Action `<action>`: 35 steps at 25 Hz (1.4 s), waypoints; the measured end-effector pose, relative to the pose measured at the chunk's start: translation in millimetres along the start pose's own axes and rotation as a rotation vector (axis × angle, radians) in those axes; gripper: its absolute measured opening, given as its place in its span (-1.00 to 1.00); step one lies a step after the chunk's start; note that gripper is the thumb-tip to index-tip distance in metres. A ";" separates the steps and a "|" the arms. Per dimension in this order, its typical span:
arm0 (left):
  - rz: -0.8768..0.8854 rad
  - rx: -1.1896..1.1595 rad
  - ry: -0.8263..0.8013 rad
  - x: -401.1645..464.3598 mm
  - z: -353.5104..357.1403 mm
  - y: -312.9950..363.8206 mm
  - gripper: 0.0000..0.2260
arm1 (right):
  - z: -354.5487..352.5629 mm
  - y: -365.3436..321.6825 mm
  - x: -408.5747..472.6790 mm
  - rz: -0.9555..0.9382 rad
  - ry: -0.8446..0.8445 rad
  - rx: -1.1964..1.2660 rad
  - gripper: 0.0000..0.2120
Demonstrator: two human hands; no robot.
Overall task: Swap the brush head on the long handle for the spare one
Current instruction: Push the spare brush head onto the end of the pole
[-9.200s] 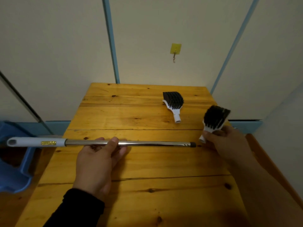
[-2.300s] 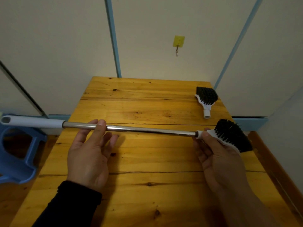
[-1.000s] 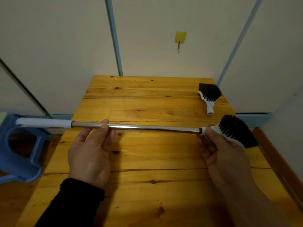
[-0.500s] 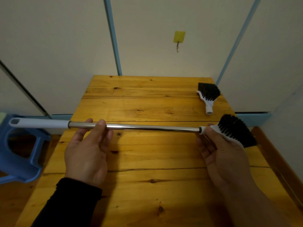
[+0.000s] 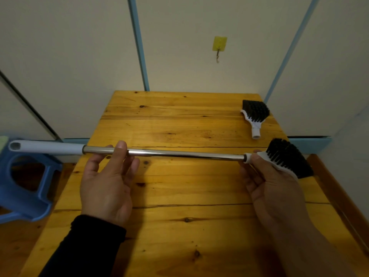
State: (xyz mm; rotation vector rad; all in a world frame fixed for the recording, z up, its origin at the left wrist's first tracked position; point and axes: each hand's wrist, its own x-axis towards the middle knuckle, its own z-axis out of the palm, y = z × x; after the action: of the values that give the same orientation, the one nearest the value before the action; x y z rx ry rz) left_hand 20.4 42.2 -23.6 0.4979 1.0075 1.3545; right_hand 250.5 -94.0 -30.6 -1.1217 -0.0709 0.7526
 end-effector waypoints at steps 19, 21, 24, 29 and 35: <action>0.019 0.010 0.012 -3.5 1.3 0.1 -0.46 | 2.1 -2.8 -2.1 -0.007 0.003 0.020 -0.76; 0.010 0.015 0.017 -1.7 -0.5 -1.1 -0.50 | 1.9 -2.1 -1.0 -0.005 0.017 0.022 -0.78; -0.020 0.009 0.036 0.2 0.1 -2.0 -0.59 | 1.5 -0.6 0.8 0.000 0.029 0.032 -0.79; -0.031 -0.021 0.031 -0.4 0.8 -0.8 -0.69 | 0.6 0.4 2.3 0.003 0.028 0.032 -0.76; 0.039 0.028 -0.001 -2.2 0.0 -0.5 -0.60 | 1.4 -1.7 0.6 0.008 0.023 0.036 -0.71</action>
State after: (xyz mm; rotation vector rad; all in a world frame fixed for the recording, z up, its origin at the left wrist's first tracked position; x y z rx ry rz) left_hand 20.8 40.0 -23.3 0.5422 1.0218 1.3764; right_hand 251.3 -92.9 -28.7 -1.0969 -0.0334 0.7457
